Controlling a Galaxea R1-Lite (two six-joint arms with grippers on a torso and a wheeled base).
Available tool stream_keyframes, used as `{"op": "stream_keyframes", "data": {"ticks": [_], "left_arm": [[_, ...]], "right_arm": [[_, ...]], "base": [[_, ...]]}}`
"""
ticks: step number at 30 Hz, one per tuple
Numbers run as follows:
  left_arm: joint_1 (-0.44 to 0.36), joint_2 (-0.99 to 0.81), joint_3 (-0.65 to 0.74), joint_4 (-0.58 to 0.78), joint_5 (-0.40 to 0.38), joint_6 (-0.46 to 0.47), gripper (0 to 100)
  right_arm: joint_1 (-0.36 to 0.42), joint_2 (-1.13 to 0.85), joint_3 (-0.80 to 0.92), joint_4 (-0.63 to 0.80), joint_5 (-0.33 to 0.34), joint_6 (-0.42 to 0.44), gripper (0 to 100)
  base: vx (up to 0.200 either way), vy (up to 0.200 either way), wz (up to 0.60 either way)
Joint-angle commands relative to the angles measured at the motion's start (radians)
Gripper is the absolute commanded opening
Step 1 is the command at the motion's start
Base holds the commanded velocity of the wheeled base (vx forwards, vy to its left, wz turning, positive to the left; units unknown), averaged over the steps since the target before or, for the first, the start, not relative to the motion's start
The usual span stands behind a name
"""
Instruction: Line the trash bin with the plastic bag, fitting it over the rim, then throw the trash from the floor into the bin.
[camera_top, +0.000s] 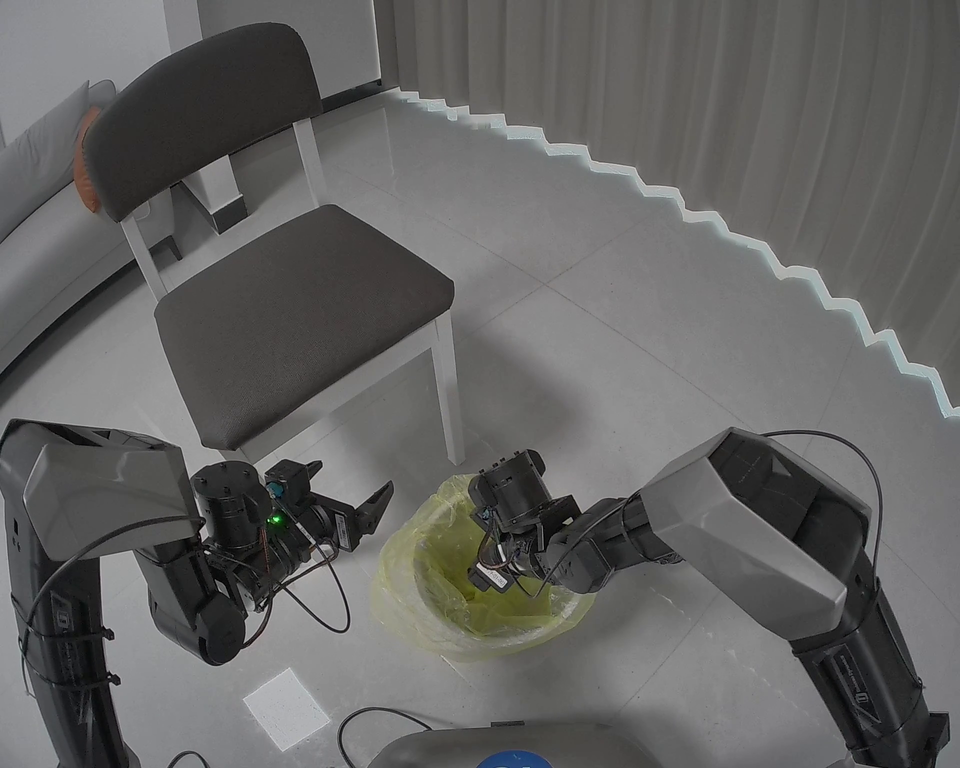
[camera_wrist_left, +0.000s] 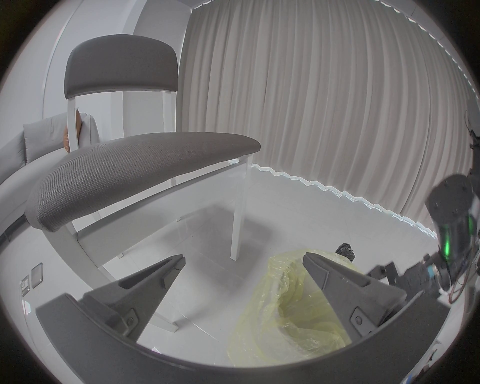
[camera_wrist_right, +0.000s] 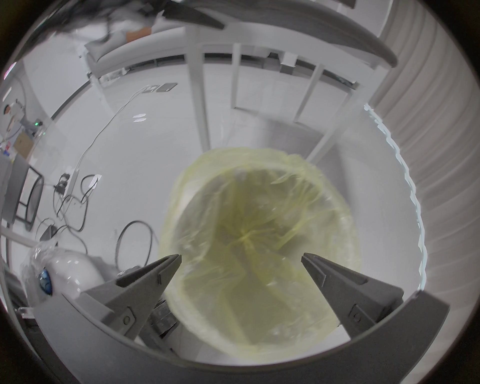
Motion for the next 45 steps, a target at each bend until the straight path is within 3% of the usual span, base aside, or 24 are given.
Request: {"op": "stream_keyframes", "data": {"ticks": [1, 14, 19, 24, 32, 45], "left_arm": [[-0.004, 0.003, 0.002, -0.012, 0.002, 0.000, 100], [-0.016, -0.006, 0.004, -0.012, 0.002, 0.000, 100], [-0.038, -0.018, -0.001, -0.012, 0.002, -0.003, 100], [-0.038, -0.020, 0.008, -0.012, 0.002, -0.003, 100], [-0.029, -0.011, 0.025, -0.012, 0.003, -0.015, 100], [-0.030, 0.266, -0.030, -0.006, 0.045, -0.012, 100]], "right_arm": [[-0.010, 0.071, -0.029, 0.001, -0.002, -0.004, 100], [0.057, 0.054, 0.005, 0.001, 0.001, 0.006, 100], [0.123, 0.016, 0.037, 0.010, 0.012, 0.063, 100], [0.129, 0.004, 0.053, 0.008, 0.010, 0.065, 100], [0.089, -0.045, 0.117, 0.007, 0.010, 0.066, 100], [-0.084, -0.243, 0.212, 0.004, 0.010, 0.075, 100]], "base": [[0.000, 0.000, 0.00], [0.000, 0.000, 0.00], [0.000, 0.000, 0.00], [0.000, 0.000, 0.00], [0.000, 0.000, 0.00], [0.000, 0.000, 0.00]]}}
